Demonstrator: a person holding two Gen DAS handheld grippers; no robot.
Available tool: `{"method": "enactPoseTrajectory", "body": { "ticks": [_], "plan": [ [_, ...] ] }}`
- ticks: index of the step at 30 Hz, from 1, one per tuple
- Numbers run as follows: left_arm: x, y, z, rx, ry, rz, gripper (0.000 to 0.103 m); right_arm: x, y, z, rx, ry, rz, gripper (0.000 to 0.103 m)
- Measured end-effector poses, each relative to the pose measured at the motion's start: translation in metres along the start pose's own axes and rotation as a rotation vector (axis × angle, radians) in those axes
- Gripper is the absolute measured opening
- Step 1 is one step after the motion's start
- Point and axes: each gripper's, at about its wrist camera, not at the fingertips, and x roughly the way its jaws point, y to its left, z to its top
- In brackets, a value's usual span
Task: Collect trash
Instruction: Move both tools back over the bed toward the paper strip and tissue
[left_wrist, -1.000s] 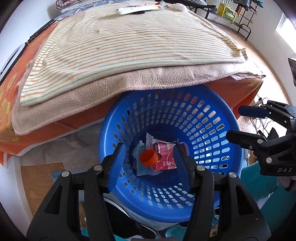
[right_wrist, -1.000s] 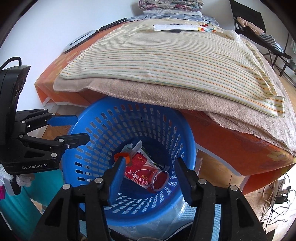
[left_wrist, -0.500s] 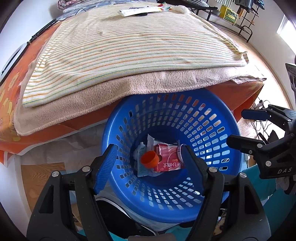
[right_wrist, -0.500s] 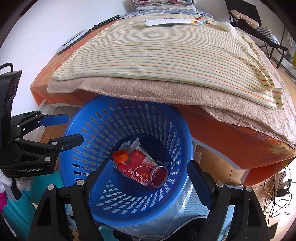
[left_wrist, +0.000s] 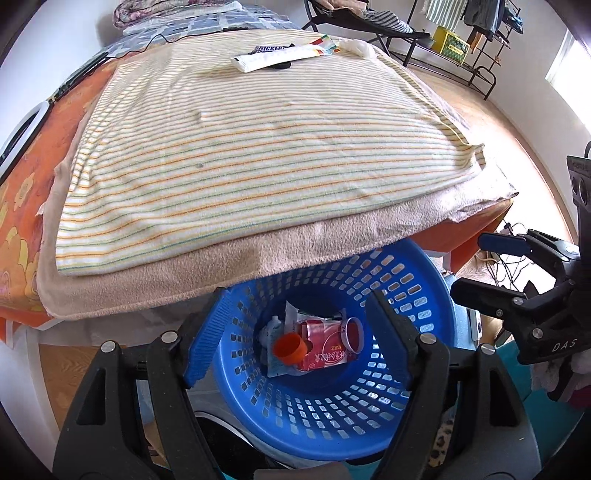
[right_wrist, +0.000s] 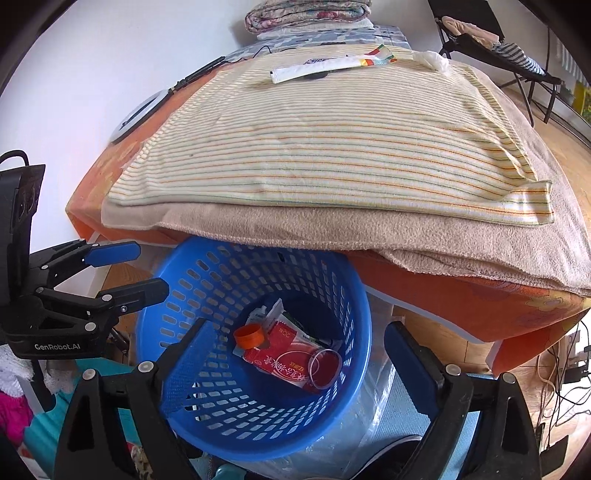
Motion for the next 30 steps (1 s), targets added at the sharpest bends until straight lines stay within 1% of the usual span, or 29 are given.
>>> {"method": "enactPoseTrajectory", "body": {
  "ticks": [7,10,13,15,17,22,28,30],
  "plan": [
    [-0.007,0.004,0.057,0.030,-0.061,0.011,0.078,-0.013,-0.018,0.030,0.054,-0.039,-0.006,0.095],
    [-0.005,0.005,0.085,0.051,-0.086,0.020,0.078,-0.021,-0.032,0.046,0.097,-0.064,0.007,0.095],
    [-0.002,0.008,0.115,0.050,-0.113,0.008,0.078,-0.028,-0.047,0.066,0.120,-0.094,0.002,0.095],
    [0.004,0.008,0.134,0.046,-0.128,-0.009,0.078,-0.032,-0.058,0.079,0.131,-0.112,-0.001,0.095],
    [0.012,0.008,0.152,0.053,-0.130,-0.010,0.078,-0.035,-0.068,0.092,0.138,-0.135,-0.010,0.095],
    [0.037,0.003,0.194,0.108,-0.135,0.025,0.078,-0.034,-0.095,0.131,0.124,-0.173,-0.035,0.095],
    [0.070,-0.005,0.236,0.179,-0.140,0.094,0.078,-0.024,-0.128,0.187,0.086,-0.210,-0.111,0.095],
    [0.080,-0.006,0.247,0.194,-0.135,0.096,0.078,-0.016,-0.138,0.209,0.074,-0.215,-0.144,0.095]
  ]
}}
